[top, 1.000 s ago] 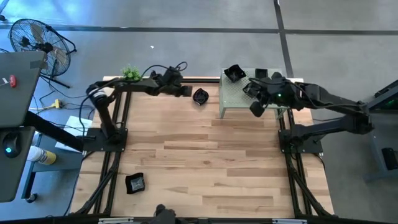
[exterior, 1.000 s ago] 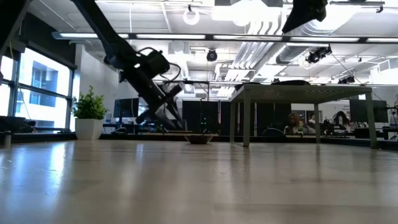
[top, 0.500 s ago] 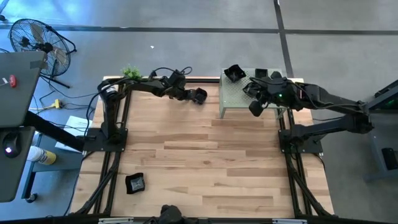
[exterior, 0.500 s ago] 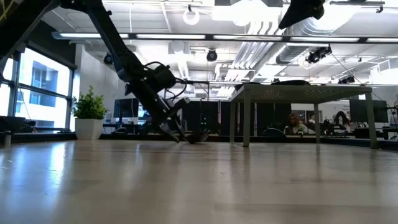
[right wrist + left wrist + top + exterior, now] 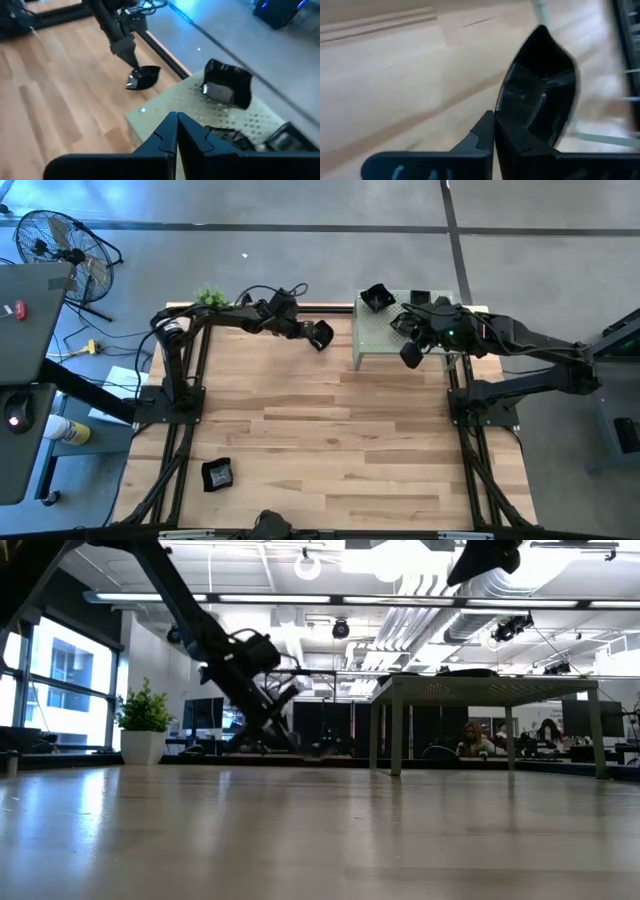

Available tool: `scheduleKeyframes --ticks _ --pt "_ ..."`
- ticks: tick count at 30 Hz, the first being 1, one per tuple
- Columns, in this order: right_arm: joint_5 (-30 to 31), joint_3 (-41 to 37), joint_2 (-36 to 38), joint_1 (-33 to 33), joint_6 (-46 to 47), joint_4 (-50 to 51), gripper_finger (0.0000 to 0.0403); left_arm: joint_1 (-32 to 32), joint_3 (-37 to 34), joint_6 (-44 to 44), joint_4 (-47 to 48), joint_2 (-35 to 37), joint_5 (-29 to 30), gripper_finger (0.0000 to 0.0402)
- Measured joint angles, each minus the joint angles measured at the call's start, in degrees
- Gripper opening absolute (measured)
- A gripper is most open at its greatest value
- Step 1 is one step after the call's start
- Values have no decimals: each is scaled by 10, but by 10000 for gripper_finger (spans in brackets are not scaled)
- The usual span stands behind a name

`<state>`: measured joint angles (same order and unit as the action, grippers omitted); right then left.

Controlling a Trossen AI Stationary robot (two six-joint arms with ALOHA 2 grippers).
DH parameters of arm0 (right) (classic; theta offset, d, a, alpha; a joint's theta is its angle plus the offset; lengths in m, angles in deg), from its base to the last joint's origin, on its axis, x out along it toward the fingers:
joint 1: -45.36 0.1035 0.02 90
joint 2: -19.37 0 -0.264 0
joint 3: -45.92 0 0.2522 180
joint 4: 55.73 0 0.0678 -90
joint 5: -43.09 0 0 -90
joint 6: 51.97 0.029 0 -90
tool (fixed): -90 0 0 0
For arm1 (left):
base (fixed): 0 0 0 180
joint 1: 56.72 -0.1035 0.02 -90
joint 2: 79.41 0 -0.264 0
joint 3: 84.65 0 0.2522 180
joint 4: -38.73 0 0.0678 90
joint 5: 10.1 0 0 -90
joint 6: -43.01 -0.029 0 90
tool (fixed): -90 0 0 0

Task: Pick & Place Mini shaped plates
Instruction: Stack the leaf-shaped plate on top of the leaf-shaped plates on the shelf

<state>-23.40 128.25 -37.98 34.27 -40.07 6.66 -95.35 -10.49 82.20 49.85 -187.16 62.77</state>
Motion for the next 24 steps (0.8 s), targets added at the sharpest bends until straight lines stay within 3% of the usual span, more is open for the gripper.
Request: scheduleKeyframes --ticks 7,12,18,24 --pt "-35 0 -5 10 142 -20 7 28 0 51 34 94 1 1" --pt "-28 0 -37 46 231 -127 15 78 0 141 20 169 64 1" --pt "-16 0 -108 50 329 -228 57 135 1 267 -11 218 137 0" --pt "-15 0 -159 -2 371 -244 100 166 0 296 -2 224 162 0"
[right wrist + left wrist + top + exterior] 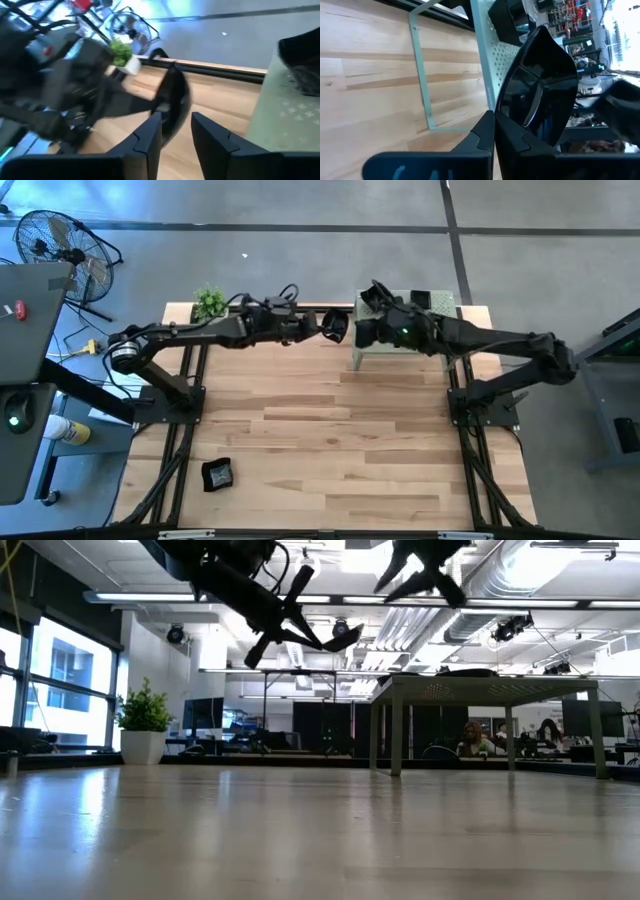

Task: Pick & Place Mini shaped plates
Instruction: Stack the leaf-shaped plate on top of the leaf-shaped plates on the shelf

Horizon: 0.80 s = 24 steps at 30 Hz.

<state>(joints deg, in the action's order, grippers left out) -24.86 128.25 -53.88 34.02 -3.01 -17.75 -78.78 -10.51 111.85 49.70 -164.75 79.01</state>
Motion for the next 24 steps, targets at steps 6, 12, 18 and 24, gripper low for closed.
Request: scheduleKeyframes --ticks 6,12,18,24 --pt "-59 0 -43 -49 -5 -10 109 9 0 0 -1 0 13 0" --pt "-80 0 -75 -55 -20 -55 94 8 0 -9 -4 0 14 0" --pt "-60 0 -78 -56 -29 -57 51 8 0 -17 -6 0 14 0" --pt "-48 0 -78 -56 -40 -56 6 8 0 -32 -7 0 3 0"
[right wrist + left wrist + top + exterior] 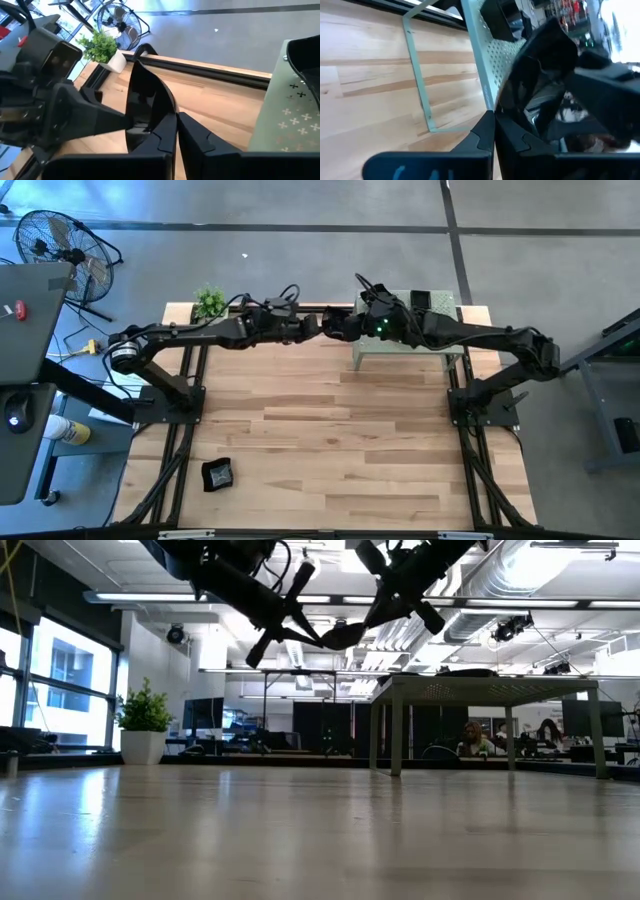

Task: Pick & Place Mini shaped plates
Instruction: Stack the leaf-shaped plate on top of the leaf-shaped plates on the shelf

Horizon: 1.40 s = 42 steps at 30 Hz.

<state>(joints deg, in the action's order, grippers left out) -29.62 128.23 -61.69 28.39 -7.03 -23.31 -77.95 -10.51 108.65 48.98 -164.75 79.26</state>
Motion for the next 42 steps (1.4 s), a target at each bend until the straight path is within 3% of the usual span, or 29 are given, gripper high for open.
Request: scheduleKeyframes --ticks 6,14,18,24,31,35,42 --pt "3 0 11 -4 -9 1 8 -1 0 -84 -1 0 -52 16" --pt "-4 0 70 -41 -63 53 3 -10 0 -145 5 21 -71 91" --pt "-58 7 105 -82 -144 135 3 -21 -1 -212 9 43 -94 104" --pt "-135 99 113 -202 -385 354 2 -20 0 -324 25 72 -103 85" --pt "-174 151 54 -302 -657 459 1 -20 0 -354 33 76 -126 29" --pt "-177 149 14 -313 -729 499 2 -20 0 -354 38 75 -135 4" --pt "-173 149 -7 -313 -765 491 7 -20 0 -354 37 75 -140 6"
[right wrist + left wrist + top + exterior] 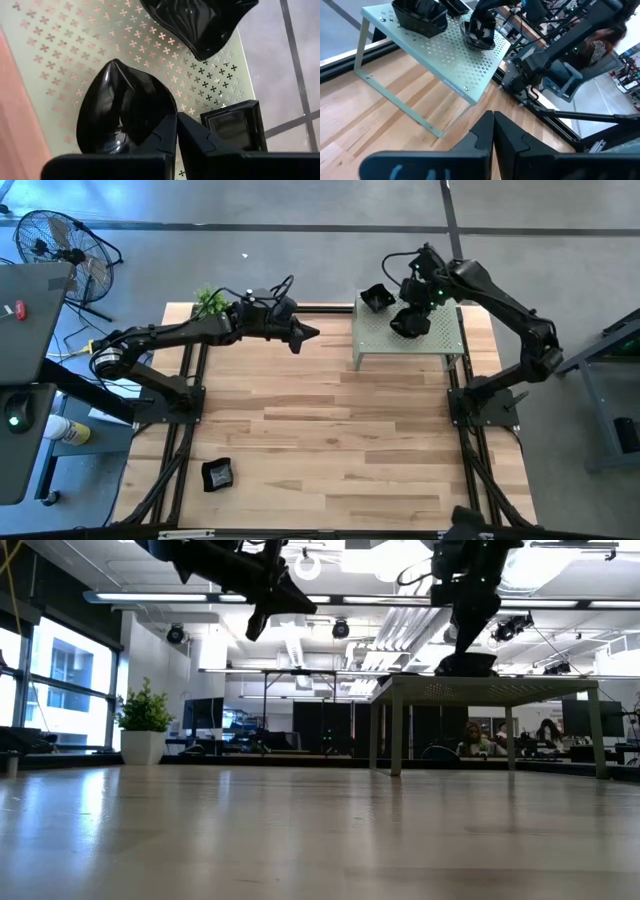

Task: Pick & Place Mini shaped plates
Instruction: Stack the leaf-shaped plate on top of the leaf-shaped plates on the shelf, then stack the distorted square plate on top of the distorted square plates on the shelf

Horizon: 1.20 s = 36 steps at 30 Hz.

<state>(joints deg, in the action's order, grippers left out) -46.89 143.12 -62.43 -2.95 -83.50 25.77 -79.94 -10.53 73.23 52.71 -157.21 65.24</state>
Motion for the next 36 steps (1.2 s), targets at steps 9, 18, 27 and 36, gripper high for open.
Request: scheduleKeyframes --ticks 9,18,27,36 --pt "9 3 0 1 10 1 71 0 0 0 13 0 -3 7" --pt "-41 26 58 21 125 -5 65 0 0 -105 133 28 -29 6" --pt "-57 -131 196 169 302 -178 20 30 0 -141 396 130 -32 1" --pt "-13 -262 254 280 406 -346 8 197 -5 -74 676 201 36 0"
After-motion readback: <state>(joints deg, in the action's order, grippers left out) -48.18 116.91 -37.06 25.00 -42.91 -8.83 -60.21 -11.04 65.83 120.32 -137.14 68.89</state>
